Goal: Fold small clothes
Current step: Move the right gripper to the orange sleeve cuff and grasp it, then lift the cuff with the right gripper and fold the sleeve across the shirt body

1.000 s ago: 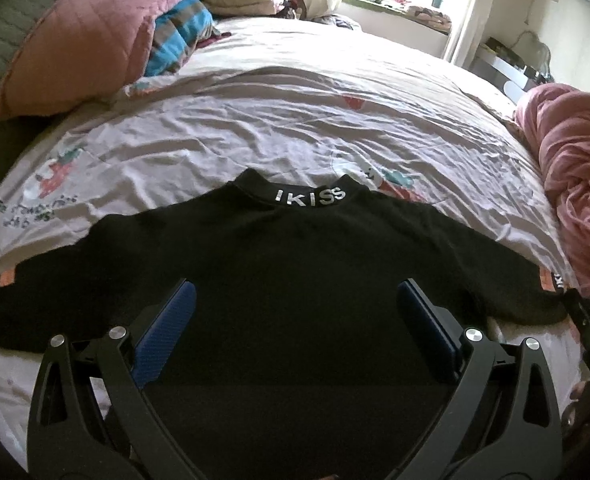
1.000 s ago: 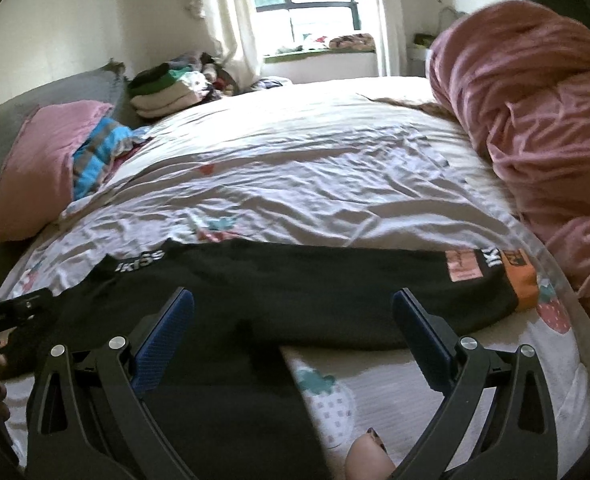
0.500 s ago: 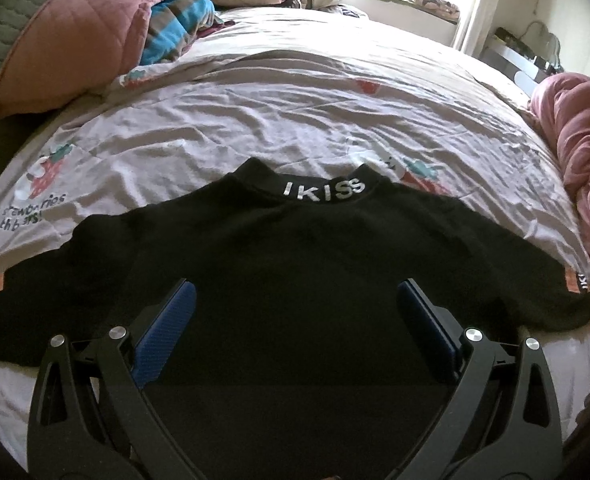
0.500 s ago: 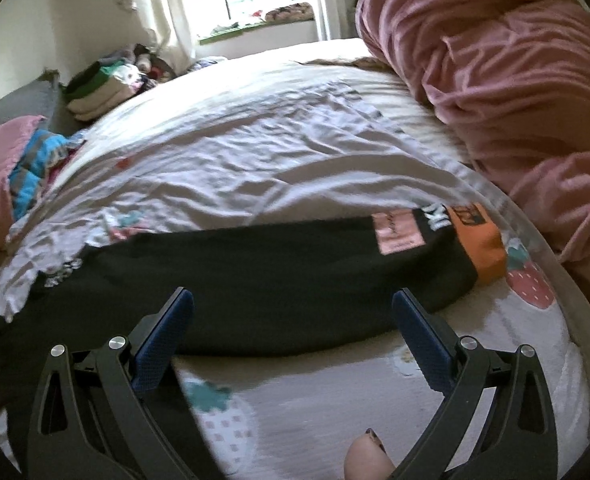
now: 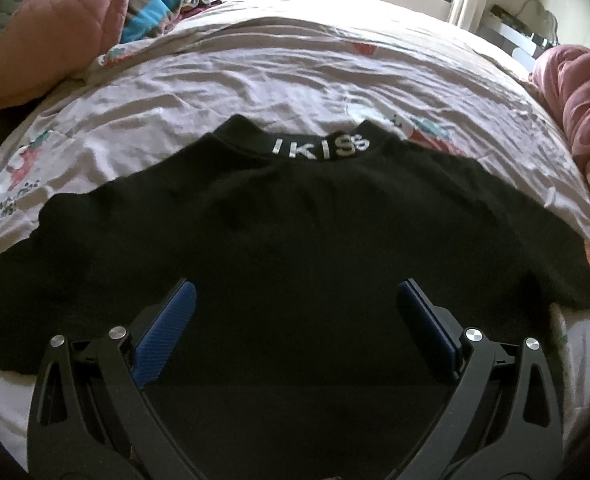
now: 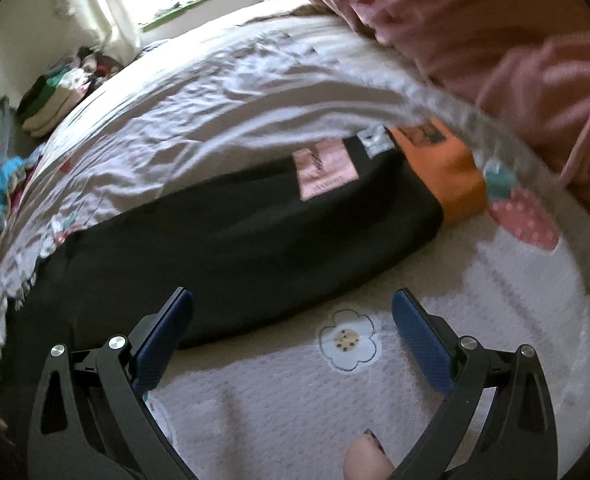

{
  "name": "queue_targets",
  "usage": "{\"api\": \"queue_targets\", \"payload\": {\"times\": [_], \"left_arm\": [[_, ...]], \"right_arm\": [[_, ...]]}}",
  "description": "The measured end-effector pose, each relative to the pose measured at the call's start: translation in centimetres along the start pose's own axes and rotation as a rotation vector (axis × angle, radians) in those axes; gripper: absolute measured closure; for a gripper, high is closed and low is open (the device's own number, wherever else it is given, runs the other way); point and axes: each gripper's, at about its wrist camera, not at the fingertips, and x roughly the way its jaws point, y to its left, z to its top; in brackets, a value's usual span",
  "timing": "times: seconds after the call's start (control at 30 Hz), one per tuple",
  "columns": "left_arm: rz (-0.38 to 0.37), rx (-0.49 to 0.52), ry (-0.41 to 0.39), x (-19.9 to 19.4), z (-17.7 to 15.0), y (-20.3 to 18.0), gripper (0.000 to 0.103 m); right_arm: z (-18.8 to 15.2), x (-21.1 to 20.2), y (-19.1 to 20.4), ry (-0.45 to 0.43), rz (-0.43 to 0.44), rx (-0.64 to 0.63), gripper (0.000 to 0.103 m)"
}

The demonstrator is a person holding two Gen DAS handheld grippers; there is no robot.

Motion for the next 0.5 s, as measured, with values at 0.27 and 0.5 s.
{"api": "queue_targets", "payload": {"times": [0.27,0.5], "left_arm": [[0.007,-0.006,0.015,0.3,-0.3,0.4,0.009],[0.001,-0.053,0.004,-1.1,0.0,2.0,0.009]], "right_arm": [[2.3,2.3,-2.5,-0.013,0.041,0.14,0.004],[4.2,3.0,-3.8,-0.073,-0.043,0.168,0.057]]}}
